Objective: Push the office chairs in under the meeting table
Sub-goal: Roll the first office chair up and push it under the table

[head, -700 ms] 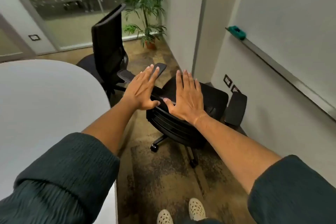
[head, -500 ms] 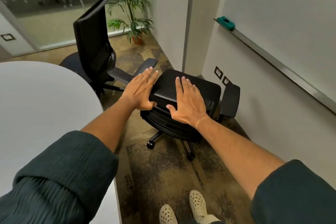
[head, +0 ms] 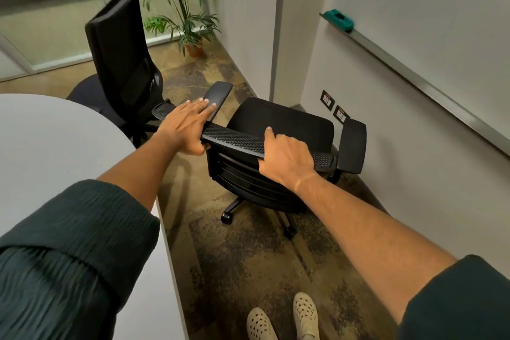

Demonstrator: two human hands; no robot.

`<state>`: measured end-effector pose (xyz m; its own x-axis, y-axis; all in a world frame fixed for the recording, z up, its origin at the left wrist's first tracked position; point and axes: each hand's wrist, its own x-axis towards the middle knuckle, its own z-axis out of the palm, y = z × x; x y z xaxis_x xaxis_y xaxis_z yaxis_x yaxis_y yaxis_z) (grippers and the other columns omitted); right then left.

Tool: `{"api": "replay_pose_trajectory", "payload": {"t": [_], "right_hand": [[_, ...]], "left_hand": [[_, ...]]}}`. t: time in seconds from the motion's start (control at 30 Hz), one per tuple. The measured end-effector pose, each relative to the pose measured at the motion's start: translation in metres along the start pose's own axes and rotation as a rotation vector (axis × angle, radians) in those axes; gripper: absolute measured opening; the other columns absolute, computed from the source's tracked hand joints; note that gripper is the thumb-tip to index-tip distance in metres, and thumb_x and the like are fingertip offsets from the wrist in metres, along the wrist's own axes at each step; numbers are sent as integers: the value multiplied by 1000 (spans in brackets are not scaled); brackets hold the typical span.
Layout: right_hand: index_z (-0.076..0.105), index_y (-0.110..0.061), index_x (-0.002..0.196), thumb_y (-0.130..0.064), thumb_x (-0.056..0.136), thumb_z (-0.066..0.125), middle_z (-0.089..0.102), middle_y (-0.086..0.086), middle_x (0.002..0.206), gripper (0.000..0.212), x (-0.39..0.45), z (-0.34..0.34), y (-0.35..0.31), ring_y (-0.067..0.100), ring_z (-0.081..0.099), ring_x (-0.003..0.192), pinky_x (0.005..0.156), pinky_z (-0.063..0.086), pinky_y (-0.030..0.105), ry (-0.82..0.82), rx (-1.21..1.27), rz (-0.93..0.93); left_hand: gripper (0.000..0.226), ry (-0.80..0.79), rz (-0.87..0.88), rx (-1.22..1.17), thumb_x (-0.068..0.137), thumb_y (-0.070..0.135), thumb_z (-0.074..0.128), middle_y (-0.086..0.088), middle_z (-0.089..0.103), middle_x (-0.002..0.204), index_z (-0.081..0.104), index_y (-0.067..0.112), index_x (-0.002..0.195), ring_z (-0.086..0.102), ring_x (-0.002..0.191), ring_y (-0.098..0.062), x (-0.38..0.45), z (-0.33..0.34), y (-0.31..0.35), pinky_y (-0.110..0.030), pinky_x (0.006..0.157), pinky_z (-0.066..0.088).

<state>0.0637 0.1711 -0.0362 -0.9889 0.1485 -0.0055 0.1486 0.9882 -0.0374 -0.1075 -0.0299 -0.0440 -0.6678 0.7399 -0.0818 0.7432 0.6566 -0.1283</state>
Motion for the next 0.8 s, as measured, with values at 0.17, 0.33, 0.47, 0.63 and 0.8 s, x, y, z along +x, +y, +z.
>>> {"api": "replay_pose_trajectory", "payload": {"t": [0.17, 0.33, 0.47, 0.63, 0.8], "right_hand": [[56, -12, 99, -31, 89, 59, 63, 6, 89, 22, -1, -2, 2, 29, 64, 83, 60, 42, 37, 3, 28, -10], [56, -14, 95, -30, 88, 58, 54, 3, 81, 17, -4, -5, 3, 26, 61, 78, 62, 46, 38, -10, 45, -23], [53, -15, 90, -31, 88, 58, 57, 3, 79, 16, -8, -2, 9, 22, 53, 69, 60, 43, 36, 2, 31, -37], [53, -16, 91, -33, 88, 59, 54, 1, 76, 18, -19, -1, 12, 21, 55, 70, 63, 48, 37, -22, 30, -62], [55, -16, 94, -39, 85, 61, 54, 1, 78, 25, -27, -3, 18, 21, 54, 71, 64, 49, 36, -46, 5, -74]], "left_hand": [[79, -36, -11, 8, 68, 56, 58, -14, 62, 124, 51, 10, 132, 58, 112, -33, 2, -1, -15, -45, 98, 45], [35, 82, 0, -28, 60, 41, 47, -5, 62, 74, 59, 16, 82, 59, 68, -32, -8, 3, -8, -37, 61, 47], [39, 102, -39, -43, 58, 40, 46, -6, 62, 74, 60, 15, 84, 58, 69, -32, -16, 9, 1, -35, 61, 45], [32, 111, -89, -99, 59, 38, 48, -7, 59, 72, 55, 15, 80, 57, 69, -34, -35, 11, 18, -34, 59, 41], [34, 132, -143, -119, 61, 42, 48, -9, 63, 74, 58, 15, 79, 60, 71, -33, -53, 12, 35, -34, 60, 45]]}}
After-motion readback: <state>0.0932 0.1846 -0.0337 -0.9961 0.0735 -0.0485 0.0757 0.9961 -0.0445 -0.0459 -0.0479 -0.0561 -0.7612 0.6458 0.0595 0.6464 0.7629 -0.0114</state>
